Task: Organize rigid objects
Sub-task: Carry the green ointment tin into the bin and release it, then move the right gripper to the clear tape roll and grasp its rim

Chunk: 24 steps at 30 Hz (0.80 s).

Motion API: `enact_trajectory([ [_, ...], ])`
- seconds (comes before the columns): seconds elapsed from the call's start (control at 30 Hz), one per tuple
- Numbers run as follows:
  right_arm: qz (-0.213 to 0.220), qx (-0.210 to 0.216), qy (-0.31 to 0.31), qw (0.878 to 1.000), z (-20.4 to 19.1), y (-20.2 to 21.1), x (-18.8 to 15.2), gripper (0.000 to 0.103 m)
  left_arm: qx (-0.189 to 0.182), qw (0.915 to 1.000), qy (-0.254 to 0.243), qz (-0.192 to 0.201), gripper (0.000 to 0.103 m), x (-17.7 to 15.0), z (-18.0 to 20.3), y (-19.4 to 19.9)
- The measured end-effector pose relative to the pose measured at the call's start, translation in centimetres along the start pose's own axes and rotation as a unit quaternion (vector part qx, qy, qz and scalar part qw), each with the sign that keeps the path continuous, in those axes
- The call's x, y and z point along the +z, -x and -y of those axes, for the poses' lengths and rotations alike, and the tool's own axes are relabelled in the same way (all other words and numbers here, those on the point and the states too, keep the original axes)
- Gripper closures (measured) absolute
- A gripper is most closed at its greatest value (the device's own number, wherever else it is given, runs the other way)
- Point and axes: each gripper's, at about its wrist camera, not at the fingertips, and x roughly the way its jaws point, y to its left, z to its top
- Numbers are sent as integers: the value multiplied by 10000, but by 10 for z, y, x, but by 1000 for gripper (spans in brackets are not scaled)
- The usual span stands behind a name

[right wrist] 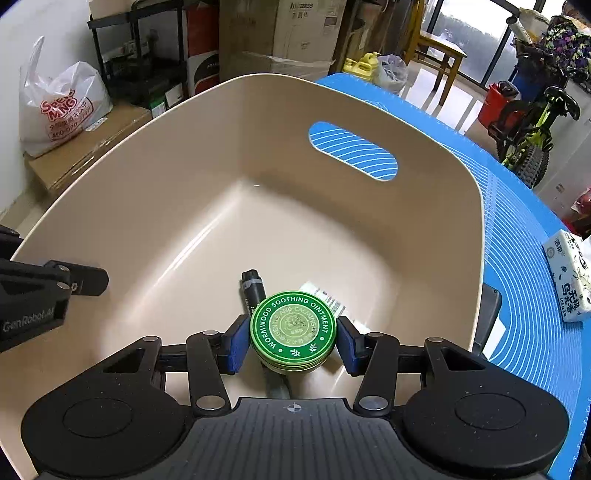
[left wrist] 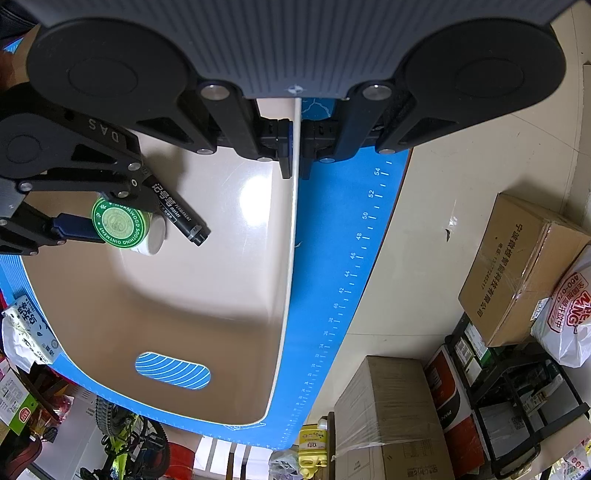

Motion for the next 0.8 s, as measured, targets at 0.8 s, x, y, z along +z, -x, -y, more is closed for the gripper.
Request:
enact_trajectory([
  [0.8,1561,-333,-981,9823,95,87,-28,29,-3,10000,29,-14,99,-1,3,-2],
])
